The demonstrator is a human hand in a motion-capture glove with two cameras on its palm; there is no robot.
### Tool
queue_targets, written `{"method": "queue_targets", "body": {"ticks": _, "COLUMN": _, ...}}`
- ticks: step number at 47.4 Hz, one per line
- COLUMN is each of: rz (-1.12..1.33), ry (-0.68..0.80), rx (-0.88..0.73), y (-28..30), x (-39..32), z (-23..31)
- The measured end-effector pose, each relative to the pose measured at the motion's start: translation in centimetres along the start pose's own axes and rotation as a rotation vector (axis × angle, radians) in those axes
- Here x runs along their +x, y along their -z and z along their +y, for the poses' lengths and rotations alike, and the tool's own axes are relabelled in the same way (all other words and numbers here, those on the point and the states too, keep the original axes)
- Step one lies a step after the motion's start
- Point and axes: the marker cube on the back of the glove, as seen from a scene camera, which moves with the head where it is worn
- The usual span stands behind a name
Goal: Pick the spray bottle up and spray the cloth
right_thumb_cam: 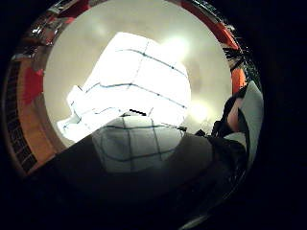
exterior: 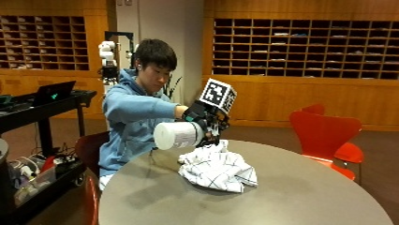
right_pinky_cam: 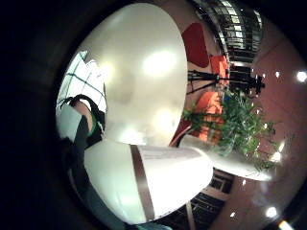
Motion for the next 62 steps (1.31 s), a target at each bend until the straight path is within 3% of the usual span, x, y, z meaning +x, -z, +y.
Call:
{"method": "queue_targets", "body": {"ticks": 19, "rz": -0.039, "ry": 0.0, "rx": -0.015, "y": -0.6, "x": 0.4, "z": -0.4}}
{"method": "queue_targets", "body": {"ticks": 27, "rz": -0.18, "ry": 0.03, "rx": 0.004, "y": -0.8, "x": -0.8, "z": -0.3}}
{"method": "queue_targets", "body": {"ticks": 43, "rz": -0.894, "ry": 0.13, "rx": 0.393, "y": 9.9, "x": -3.8, "z": 0.9}}
{"method": "queue_targets", "body": {"ticks": 53, "rz": -1.567, "ry": 0.226, "rx": 0.589, "y": 15.4, "x": -14.5, "z": 0.3}}
{"method": "queue_targets", "body": {"ticks": 62, "rz": -1.733, "ry": 0.288, "rx": 0.588, "y": 15.6, "x": -24.5, "z": -1.5}}
